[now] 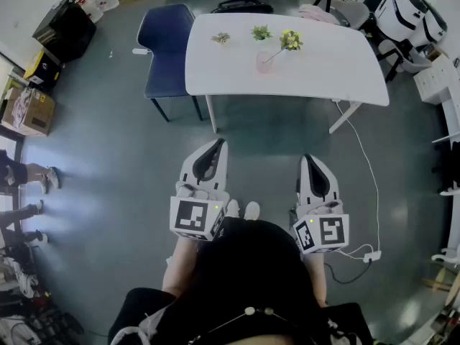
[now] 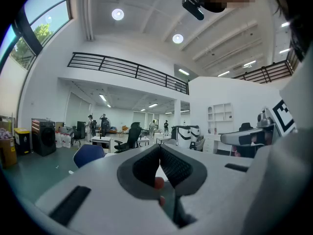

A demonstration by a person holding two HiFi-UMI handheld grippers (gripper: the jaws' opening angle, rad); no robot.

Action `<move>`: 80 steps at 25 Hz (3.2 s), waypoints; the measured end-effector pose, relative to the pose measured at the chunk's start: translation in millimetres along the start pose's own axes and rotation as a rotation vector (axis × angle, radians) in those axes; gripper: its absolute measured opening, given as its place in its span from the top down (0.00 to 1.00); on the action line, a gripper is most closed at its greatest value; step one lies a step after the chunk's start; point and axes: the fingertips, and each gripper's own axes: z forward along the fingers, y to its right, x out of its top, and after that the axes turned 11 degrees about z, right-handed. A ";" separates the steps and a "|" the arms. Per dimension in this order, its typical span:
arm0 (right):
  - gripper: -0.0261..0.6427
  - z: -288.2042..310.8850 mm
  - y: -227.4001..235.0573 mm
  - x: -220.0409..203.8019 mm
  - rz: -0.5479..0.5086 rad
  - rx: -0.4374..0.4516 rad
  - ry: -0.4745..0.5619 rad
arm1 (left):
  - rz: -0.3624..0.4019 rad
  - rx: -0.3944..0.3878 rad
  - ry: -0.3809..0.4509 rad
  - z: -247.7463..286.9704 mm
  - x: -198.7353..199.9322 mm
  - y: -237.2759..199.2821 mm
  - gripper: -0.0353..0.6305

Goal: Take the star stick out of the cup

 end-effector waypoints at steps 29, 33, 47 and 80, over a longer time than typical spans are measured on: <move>0.96 2.3 -5.4 -17.4 0.101 -0.021 -0.002 | -0.042 -0.001 -0.014 -15.1 -15.9 -25.1 0.94; 0.96 6.5 -6.3 -30.0 0.106 -0.056 -0.008 | -0.063 -0.011 -0.018 -12.9 -31.2 -37.2 0.94; 0.94 74.1 51.3 -33.1 0.164 -0.078 -0.066 | -0.086 -0.025 -0.023 39.8 -38.0 -61.7 0.94; 0.79 472.3 250.2 -168.7 0.377 -0.051 -0.577 | -0.122 0.083 -0.094 357.1 -32.3 -165.1 0.94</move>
